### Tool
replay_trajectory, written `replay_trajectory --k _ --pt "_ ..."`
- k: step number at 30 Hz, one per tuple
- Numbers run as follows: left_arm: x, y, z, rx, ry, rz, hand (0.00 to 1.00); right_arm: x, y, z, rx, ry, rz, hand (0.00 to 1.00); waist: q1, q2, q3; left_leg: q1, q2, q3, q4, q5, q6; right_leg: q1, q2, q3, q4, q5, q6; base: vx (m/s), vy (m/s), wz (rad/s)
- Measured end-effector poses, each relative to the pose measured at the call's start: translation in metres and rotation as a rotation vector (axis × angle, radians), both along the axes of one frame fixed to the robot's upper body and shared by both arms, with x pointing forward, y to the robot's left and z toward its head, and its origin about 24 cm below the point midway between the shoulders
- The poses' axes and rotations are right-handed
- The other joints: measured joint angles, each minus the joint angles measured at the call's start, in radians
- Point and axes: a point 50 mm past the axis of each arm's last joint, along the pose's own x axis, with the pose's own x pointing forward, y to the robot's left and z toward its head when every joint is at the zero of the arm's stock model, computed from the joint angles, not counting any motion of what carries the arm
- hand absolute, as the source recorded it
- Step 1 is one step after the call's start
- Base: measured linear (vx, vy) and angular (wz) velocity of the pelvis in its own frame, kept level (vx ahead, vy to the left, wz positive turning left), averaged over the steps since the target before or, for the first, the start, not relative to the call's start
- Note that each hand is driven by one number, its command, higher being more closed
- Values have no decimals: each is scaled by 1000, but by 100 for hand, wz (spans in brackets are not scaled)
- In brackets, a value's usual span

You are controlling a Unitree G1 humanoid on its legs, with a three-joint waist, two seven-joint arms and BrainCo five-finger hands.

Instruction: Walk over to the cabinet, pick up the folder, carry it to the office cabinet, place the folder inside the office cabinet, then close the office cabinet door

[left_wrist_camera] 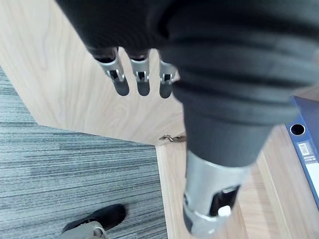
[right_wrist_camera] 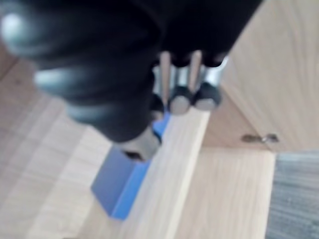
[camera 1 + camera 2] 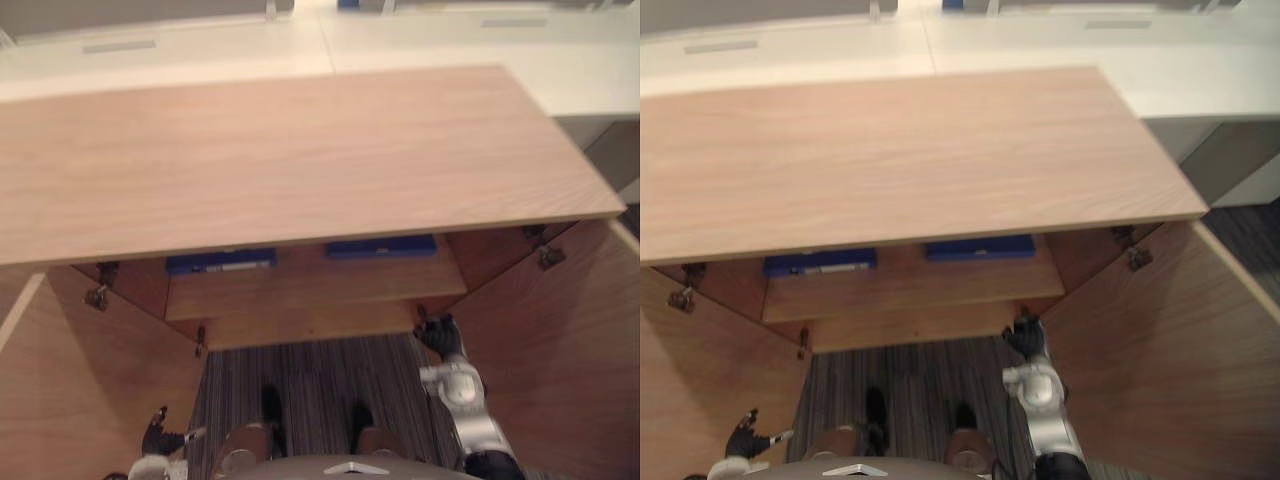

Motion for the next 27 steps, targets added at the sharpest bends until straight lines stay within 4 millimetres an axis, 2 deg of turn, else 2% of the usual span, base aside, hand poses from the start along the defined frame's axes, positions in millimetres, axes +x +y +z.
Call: replay_trajectory --k 1,3,6,10,13,17,19,21,22,23,25,27 --pt "5 0 1 -1 -17 0 0 7 0 6 -16 -23 13 100 0 6 5 -30 0 -6 18 -3 4 -25 -1 -1 13 5 0 -130 36 25" --pt "22 -1 7 -4 -82 6 0 35 -1 38 -92 -127 76 100 10 32 49 -112 6 -12 59 -4 6 -102 -1 -3 55 14 7 -106 7 15" --pt "32 0 13 -10 -132 28 0 55 -1 67 -157 -214 123 100 25 57 80 -190 14 -32 88 5 -2 -175 3 -14 86 18 19 -30 -44 8" --pt "51 9 24 8 -209 43 0 75 2 90 -197 -284 134 100 36 59 132 -281 28 -63 135 19 4 -268 3 -45 170 3 32 -17 -71 17" --pt "73 11 37 14 -298 51 0 87 0 109 -279 -326 144 100 46 61 174 -363 30 -84 167 26 3 -359 -2 -59 249 -27 23 -45 -81 20" --pt "91 9 52 9 -393 47 0 95 2 124 -300 -378 134 100 57 61 196 -452 28 -93 211 27 2 -465 -17 -61 348 -65 14 -56 -64 14" --pt "112 5 67 1 -470 43 0 99 3 134 -305 -416 125 100 61 62 204 -497 31 -99 234 26 0 -512 -19 -65 384 -77 9 -63 -71 14" --pt "138 -20 100 -21 -641 -49 0 104 8 146 -304 -455 123 100 63 66 221 -545 30 -120 257 31 -6 -553 -25 -82 425 -90 2 -76 -71 21" --pt "143 -29 107 -33 -681 -89 0 105 9 148 -306 -466 113 100 63 65 225 -553 29 -121 257 33 -7 -563 -27 -83 434 -93 1 -71 -61 19" --pt "148 -48 117 -66 -736 -142 0 106 10 151 -309 -475 102 100 64 65 230 -562 26 -121 259 36 -9 -578 -33 -84 447 -99 -2 -59 -54 12" --pt "147 -62 114 -118 -754 -146 0 109 14 155 -313 -490 109 100 66 66 232 -576 25 -120 256 38 -8 -597 -36 -84 462 -104 -3 -57 -63 6" --pt "127 -65 82 -211 -606 -97 0 112 13 162 -331 -497 93 100 75 66 235 -591 28 -118 255 40 -7 -616 -37 -86 470 -110 -6 -15 -51 2"
